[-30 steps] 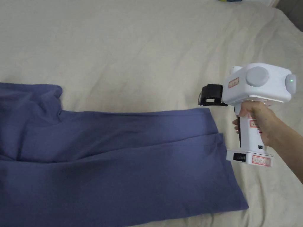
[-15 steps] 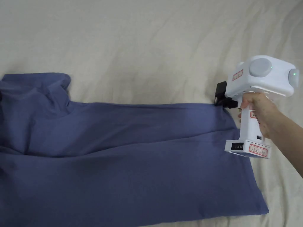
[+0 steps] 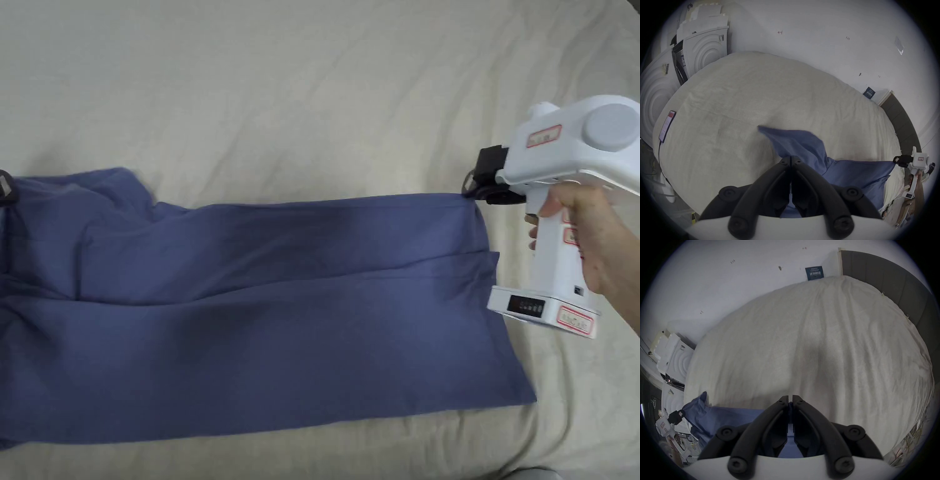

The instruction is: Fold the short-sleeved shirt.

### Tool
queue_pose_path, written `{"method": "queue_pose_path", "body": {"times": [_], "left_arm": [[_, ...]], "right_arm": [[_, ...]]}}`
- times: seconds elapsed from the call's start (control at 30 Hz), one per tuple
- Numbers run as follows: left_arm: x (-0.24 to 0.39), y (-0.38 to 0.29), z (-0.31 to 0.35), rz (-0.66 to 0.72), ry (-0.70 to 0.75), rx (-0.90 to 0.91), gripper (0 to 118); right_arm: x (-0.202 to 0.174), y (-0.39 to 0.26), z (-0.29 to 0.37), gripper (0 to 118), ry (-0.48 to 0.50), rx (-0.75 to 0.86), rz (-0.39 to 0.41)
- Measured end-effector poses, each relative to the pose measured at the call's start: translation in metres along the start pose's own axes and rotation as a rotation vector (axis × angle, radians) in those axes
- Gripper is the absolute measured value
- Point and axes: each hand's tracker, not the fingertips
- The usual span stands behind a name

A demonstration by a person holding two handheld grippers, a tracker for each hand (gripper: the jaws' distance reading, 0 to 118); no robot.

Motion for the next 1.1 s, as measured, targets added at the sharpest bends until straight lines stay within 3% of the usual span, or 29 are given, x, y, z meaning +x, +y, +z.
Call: {"method": "queue_pose_path", "body": {"times": [0.2,0.37,0.67,0.83,0.9,0.93,1.0,1.03,1.1], "left_arm": [[-0.017,-0.033,0.05,-0.01,-0.018,0.049,0],[-0.029,-0.078,0.078,-0.036,0.003,0.045,0],[-0.059,-0.16,0.069,0.087,0.065,-0.085,0],[-0.062,-0.182,0.065,0.104,0.088,-0.146,0],[-0.06,-0.178,0.07,0.137,0.077,-0.146,10],[-0.058,-0.174,0.073,0.137,0.077,-0.147,36],[-0.053,-0.165,0.08,0.111,0.106,-0.135,90],[-0.051,-0.159,0.088,0.082,0.12,-0.113,105],[-0.041,-0.146,0.109,0.056,0.125,0.003,104]], "right_arm": [[0.019,-0.051,0.048,9,0.007,0.033,0.016],[0.041,-0.092,0.061,9,0.009,0.02,-0.03],[0.076,-0.161,0.045,9,-0.035,-0.054,-0.136],[0.081,-0.178,0.036,9,-0.068,-0.072,-0.127],[0.079,-0.18,0.041,10,-0.069,-0.049,-0.113],[0.078,-0.178,0.045,24,-0.07,-0.042,-0.113],[0.077,-0.172,0.057,88,-0.095,-0.001,-0.079],[0.076,-0.169,0.063,113,-0.12,0.021,-0.035],[0.069,-0.162,0.088,114,-0.163,0.095,0.051]]}}
